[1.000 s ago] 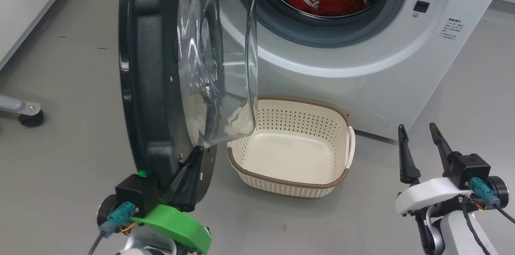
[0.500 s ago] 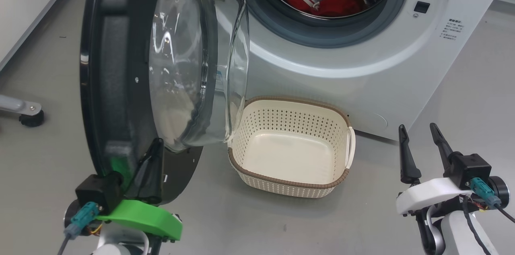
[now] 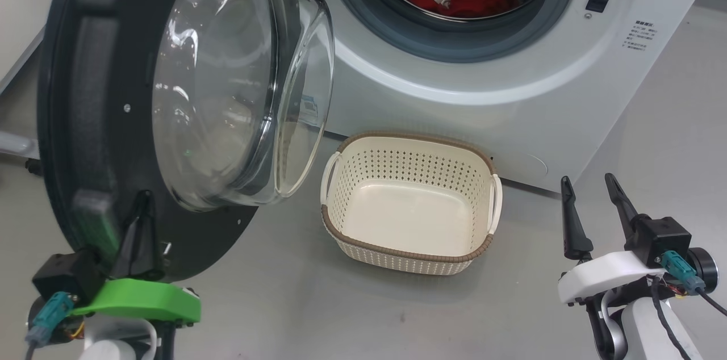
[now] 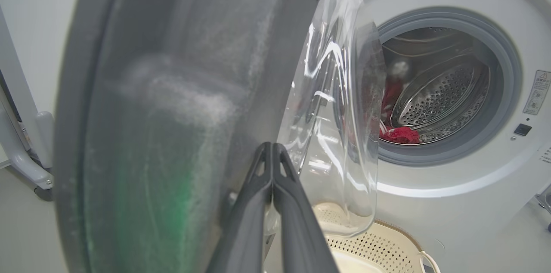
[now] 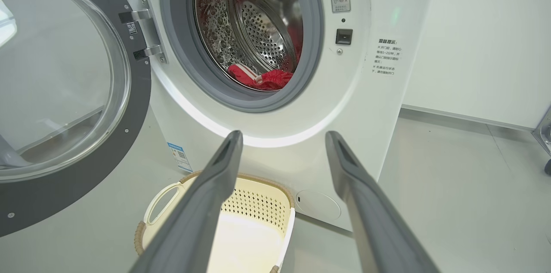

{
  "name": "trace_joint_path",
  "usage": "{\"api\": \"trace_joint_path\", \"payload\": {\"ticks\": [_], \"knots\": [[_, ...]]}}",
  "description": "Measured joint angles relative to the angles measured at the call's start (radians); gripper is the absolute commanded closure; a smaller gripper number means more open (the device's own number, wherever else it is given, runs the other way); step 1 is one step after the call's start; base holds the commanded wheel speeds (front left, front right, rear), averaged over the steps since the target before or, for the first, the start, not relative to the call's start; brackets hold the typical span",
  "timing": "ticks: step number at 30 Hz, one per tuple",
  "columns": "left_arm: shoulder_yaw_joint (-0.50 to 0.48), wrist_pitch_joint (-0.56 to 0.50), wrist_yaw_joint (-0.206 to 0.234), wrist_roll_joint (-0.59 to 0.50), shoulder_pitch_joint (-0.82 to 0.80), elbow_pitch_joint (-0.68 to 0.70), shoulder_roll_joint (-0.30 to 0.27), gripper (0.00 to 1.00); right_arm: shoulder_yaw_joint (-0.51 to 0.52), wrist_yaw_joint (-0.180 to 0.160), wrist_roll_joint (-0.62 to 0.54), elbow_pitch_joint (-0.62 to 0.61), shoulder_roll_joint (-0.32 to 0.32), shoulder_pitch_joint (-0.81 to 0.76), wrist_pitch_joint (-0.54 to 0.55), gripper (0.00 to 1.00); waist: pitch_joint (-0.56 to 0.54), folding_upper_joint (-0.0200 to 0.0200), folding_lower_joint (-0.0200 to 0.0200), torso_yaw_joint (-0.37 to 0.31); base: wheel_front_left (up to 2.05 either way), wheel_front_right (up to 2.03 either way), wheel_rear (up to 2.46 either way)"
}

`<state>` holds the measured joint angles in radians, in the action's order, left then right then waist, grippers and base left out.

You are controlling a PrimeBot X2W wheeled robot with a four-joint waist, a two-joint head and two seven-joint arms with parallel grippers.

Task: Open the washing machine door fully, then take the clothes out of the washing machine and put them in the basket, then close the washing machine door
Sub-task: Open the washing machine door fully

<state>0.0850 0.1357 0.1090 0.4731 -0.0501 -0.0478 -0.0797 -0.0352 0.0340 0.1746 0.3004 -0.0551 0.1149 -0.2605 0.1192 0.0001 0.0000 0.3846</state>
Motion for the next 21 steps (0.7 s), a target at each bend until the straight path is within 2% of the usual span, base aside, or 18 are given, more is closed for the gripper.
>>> {"api": "trace_joint_path", "payload": {"ticks": [21], "knots": [[-0.122,0.078,0.0,-0.001,-0.092,-0.134,-0.022,1.0,0.007,0.008,-0.016,-0.002,0.001,0.016,0.0,0.0,0.05,0.0,0.0,-0.01,0.0,0.0,0.0]]}}
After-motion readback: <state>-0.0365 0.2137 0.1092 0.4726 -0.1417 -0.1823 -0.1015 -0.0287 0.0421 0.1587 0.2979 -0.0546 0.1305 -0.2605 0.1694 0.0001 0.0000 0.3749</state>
